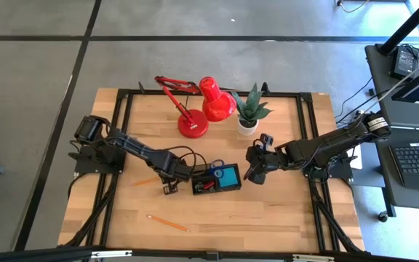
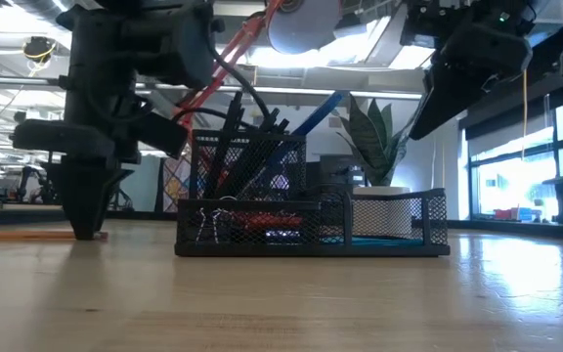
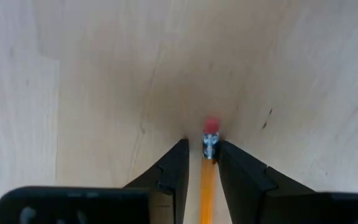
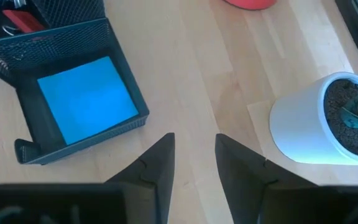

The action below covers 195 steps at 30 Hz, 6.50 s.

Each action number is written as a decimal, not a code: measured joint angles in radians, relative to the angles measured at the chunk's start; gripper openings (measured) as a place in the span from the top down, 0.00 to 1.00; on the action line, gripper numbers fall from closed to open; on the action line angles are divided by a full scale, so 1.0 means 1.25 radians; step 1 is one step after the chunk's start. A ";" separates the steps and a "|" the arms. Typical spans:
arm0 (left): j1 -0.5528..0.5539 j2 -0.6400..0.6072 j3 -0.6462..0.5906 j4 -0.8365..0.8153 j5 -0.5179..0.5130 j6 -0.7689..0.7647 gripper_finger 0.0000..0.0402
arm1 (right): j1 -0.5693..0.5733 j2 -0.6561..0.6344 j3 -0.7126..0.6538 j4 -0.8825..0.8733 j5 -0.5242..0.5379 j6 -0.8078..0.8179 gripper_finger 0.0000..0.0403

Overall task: Pick and place office supplies into organizer
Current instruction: Put the top yellow pencil into the black desk organizer

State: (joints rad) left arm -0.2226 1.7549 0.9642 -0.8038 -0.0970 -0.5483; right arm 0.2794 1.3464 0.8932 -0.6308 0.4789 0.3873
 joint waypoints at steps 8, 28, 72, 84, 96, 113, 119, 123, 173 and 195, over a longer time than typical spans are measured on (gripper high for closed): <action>0.001 0.008 0.002 0.011 -0.013 -0.004 0.80 | 0.000 0.000 0.000 0.001 0.000 -0.002 0.70; -0.010 0.006 0.023 -0.022 -0.001 0.022 0.97 | 0.000 0.000 0.000 0.003 -0.001 -0.002 0.70; -0.054 -0.593 0.034 0.260 -0.076 0.162 1.00 | 0.000 0.000 0.000 0.006 0.000 -0.012 0.70; -0.056 -0.555 0.033 0.251 -0.068 0.157 1.00 | 0.000 0.000 0.000 0.009 0.000 -0.003 0.70; -0.151 -0.429 0.033 0.457 -0.032 0.197 1.00 | 0.000 0.000 0.000 0.009 0.000 -0.003 0.70; -0.249 -0.027 0.134 0.687 -0.060 0.208 1.00 | 0.001 0.000 0.000 0.012 0.000 -0.003 0.70; -0.299 0.079 0.262 0.571 -0.176 0.174 1.00 | 0.001 0.000 0.000 0.013 -0.001 -0.013 0.70; -0.315 0.142 0.347 0.500 -0.188 0.129 1.00 | 0.000 0.000 0.000 0.024 0.000 -0.027 0.70; -0.271 0.355 0.468 0.239 0.076 -0.140 0.99 | 0.000 0.000 0.000 0.051 -0.001 -0.024 0.70; -0.262 0.354 0.468 0.157 0.067 -0.131 1.00 | 0.101 0.000 0.076 0.106 -0.098 -0.145 0.70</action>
State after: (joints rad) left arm -0.5507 2.1979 1.5486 -0.6073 -0.0135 -0.7120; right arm 0.4052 1.3460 0.9888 -0.4978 0.3568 0.2062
